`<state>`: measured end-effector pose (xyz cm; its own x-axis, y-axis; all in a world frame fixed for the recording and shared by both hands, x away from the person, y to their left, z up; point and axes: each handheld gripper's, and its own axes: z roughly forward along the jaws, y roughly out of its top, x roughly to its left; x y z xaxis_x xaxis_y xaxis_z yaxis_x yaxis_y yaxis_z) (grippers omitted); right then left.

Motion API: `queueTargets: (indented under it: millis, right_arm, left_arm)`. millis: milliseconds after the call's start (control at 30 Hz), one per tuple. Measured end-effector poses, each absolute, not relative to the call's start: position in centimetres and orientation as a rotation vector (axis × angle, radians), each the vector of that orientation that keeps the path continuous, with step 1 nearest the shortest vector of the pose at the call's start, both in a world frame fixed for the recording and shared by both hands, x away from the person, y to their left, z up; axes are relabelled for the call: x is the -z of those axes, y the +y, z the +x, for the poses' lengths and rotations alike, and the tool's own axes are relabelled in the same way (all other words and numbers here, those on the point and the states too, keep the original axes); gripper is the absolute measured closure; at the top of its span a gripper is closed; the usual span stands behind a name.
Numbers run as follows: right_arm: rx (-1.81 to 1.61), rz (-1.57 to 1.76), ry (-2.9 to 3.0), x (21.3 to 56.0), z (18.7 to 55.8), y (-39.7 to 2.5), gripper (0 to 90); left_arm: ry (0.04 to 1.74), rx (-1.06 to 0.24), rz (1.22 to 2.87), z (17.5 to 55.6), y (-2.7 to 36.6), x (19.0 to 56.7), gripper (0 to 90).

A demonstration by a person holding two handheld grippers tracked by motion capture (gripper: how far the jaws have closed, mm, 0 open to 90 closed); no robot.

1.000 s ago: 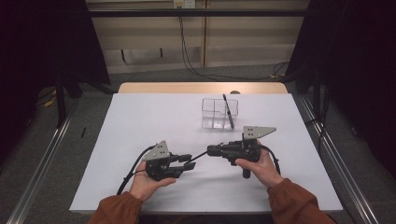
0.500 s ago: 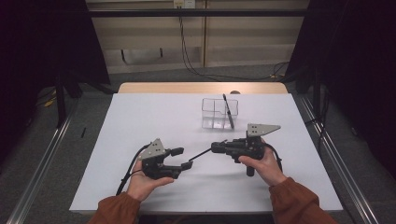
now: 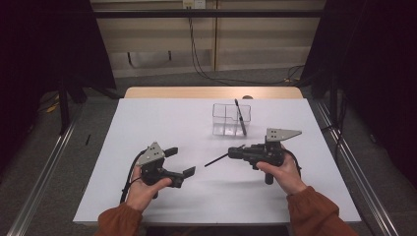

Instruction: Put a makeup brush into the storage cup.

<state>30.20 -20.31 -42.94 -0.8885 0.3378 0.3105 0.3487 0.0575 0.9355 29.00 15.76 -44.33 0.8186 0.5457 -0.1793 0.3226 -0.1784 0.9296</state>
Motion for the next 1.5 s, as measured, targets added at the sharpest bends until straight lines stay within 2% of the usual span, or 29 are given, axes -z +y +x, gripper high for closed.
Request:
queueTargets:
  millis: [767,1500]
  right_arm:
    - [1.973,-0.836,-2.329,42.1,30.4,-23.0,86.2]
    - [1.929,-0.997,-2.412,40.0,31.8,-27.5,86.2]
  left_arm:
    - [0.752,-0.427,1.709,26.1,21.0,44.2,3.3]
    - [0.807,-0.486,1.690,24.8,24.3,44.7,3.4]
